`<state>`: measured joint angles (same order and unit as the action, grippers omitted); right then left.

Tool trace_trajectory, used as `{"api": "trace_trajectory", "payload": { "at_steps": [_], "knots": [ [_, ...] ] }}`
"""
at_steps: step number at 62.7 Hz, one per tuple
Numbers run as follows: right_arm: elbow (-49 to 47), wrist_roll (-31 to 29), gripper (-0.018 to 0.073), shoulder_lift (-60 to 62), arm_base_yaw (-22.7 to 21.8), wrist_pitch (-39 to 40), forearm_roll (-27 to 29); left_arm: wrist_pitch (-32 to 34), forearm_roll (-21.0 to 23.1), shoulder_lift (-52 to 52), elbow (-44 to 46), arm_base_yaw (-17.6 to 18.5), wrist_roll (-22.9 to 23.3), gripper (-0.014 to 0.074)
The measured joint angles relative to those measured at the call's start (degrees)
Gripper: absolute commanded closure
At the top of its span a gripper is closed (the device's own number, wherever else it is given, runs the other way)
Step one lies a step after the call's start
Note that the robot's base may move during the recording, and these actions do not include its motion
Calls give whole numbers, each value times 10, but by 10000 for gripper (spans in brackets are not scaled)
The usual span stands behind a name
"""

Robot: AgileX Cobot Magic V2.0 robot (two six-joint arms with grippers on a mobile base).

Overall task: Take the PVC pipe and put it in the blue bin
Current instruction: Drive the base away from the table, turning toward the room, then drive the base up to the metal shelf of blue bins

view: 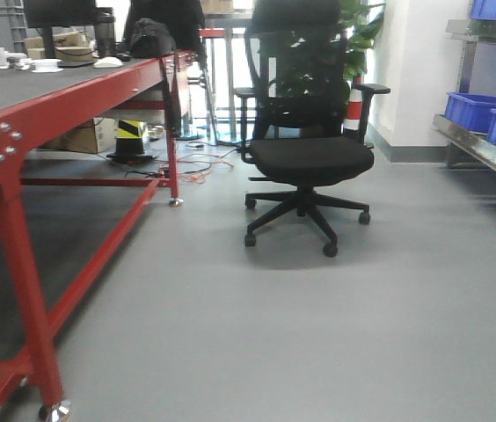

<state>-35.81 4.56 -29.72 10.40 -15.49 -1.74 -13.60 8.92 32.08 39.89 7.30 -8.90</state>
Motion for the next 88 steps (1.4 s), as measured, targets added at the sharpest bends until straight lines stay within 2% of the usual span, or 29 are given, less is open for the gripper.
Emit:
{"api": "trace_trajectory", "payload": {
  "at_steps": [88],
  "knots": [
    [0,0,721,0,0,0,0,0,0,0,0,0,0,708]
  ]
}}
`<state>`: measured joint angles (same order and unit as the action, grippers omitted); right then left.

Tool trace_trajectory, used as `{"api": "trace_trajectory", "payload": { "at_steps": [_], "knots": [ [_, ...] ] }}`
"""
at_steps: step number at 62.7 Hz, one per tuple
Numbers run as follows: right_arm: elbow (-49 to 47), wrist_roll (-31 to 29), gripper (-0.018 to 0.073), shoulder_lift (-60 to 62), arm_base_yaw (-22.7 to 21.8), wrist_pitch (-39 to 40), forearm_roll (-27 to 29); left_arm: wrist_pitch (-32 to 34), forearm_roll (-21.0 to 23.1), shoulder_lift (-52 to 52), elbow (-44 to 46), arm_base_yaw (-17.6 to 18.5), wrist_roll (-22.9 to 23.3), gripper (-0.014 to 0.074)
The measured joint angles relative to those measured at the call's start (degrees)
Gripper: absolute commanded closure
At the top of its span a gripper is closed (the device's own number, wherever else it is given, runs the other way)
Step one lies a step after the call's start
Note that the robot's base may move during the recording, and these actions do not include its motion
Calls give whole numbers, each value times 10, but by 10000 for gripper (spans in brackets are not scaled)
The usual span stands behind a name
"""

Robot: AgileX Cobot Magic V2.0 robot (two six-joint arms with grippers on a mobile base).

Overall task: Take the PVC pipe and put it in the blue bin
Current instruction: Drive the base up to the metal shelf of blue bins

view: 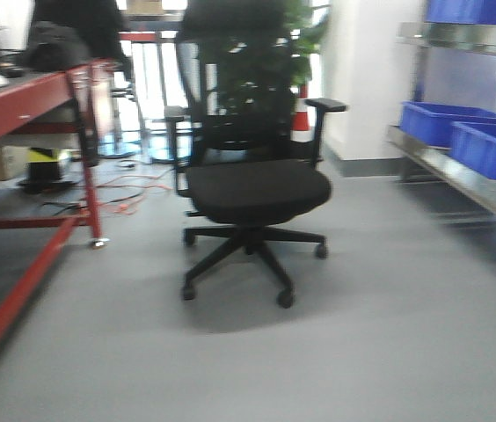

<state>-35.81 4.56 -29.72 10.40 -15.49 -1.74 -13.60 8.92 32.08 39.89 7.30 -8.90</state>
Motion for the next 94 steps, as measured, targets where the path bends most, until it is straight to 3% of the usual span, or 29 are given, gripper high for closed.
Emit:
{"api": "trace_trajectory", "payload": {
  "at_steps": [94],
  "knots": [
    [0,0,721,0,0,0,0,1,0,0,0,0,0,708]
  ]
}}
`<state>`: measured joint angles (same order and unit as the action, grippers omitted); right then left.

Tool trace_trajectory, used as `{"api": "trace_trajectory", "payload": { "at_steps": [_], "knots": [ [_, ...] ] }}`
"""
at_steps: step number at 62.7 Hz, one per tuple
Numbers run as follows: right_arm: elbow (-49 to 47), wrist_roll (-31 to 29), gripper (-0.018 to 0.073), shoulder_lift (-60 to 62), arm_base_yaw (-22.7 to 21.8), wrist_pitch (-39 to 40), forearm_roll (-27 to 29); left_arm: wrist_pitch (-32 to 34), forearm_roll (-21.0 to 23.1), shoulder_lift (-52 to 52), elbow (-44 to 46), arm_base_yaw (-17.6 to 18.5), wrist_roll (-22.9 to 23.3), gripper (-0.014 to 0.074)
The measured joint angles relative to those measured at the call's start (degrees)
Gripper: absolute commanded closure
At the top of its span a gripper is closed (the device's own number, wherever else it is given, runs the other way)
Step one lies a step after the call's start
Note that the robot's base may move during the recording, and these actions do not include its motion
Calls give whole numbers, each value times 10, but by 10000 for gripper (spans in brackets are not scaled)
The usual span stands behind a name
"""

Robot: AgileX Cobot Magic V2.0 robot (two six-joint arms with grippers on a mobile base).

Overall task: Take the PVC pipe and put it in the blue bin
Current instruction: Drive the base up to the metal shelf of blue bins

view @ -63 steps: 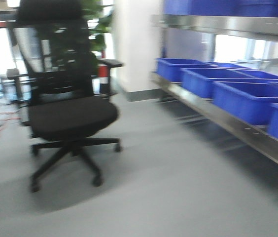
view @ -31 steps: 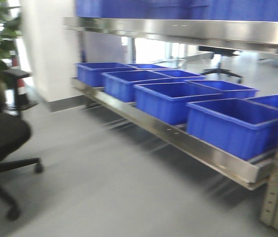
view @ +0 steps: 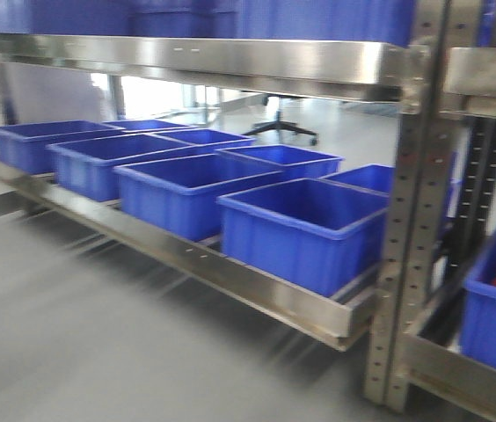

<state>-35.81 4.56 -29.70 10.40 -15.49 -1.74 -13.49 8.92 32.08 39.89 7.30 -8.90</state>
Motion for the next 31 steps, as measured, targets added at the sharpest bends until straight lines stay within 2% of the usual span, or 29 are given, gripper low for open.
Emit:
{"api": "trace_trajectory", "payload": {
  "at_steps": [31],
  "knots": [
    [0,0,721,0,0,0,0,0,0,0,0,0,0,708]
  ]
}}
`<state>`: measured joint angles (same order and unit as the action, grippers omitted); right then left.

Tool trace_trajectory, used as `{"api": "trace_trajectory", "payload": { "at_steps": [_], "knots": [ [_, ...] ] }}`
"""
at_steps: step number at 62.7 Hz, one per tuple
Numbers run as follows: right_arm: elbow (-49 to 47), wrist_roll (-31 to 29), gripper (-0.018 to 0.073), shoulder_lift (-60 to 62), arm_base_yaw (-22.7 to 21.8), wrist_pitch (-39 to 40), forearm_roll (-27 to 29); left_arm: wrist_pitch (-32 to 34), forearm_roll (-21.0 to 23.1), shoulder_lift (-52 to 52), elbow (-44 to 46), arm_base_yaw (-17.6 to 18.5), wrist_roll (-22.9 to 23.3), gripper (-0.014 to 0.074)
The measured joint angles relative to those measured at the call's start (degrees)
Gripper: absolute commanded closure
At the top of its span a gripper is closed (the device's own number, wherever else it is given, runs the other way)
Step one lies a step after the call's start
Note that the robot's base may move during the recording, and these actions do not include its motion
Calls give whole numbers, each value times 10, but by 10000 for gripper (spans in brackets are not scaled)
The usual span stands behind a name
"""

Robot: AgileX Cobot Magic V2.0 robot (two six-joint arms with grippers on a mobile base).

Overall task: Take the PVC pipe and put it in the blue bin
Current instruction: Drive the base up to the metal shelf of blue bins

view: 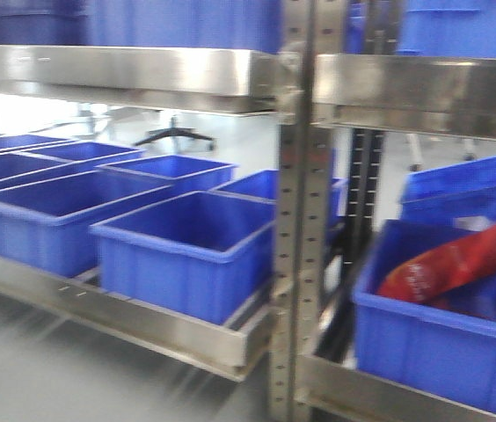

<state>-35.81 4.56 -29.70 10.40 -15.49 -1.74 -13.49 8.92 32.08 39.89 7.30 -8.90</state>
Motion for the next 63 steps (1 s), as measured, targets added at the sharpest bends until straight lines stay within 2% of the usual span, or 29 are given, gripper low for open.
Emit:
{"api": "trace_trajectory", "payload": {
  "at_steps": [63],
  "knots": [
    [0,0,721,0,0,0,0,0,0,0,0,0,0,708]
  ]
}}
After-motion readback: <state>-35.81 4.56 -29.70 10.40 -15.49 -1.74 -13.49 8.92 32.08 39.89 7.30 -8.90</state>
